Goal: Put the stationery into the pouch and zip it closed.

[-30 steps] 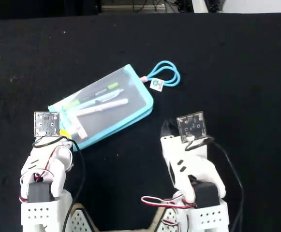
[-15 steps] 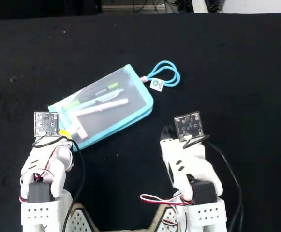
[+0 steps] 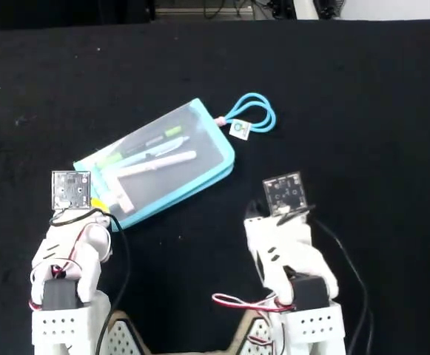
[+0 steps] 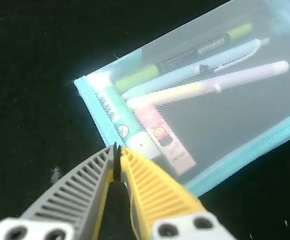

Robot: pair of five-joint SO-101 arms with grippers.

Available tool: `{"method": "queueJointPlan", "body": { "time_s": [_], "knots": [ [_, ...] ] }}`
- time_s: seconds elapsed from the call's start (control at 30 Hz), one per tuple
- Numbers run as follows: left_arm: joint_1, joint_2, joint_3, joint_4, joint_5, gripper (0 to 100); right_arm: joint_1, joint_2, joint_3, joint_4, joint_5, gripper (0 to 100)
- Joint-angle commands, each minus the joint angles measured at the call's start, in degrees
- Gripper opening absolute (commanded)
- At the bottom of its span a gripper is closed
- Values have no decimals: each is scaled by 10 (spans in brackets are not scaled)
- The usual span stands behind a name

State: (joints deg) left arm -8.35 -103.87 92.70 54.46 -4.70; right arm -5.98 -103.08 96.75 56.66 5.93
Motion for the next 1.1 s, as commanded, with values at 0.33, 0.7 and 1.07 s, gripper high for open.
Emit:
{"method": "queueJointPlan", "body": {
  "time_s": [0.33, 0.7, 1.07],
  "knots": [
    [7, -6, 9, 0, 2, 33, 88, -54, -2, 32, -64, 21],
    [11, -5, 47, 4, 7, 30, 89, -52, -2, 32, -62, 21],
    [12, -5, 46, 56, 7, 30, 89, -51, -2, 32, -61, 21]
  ]
}}
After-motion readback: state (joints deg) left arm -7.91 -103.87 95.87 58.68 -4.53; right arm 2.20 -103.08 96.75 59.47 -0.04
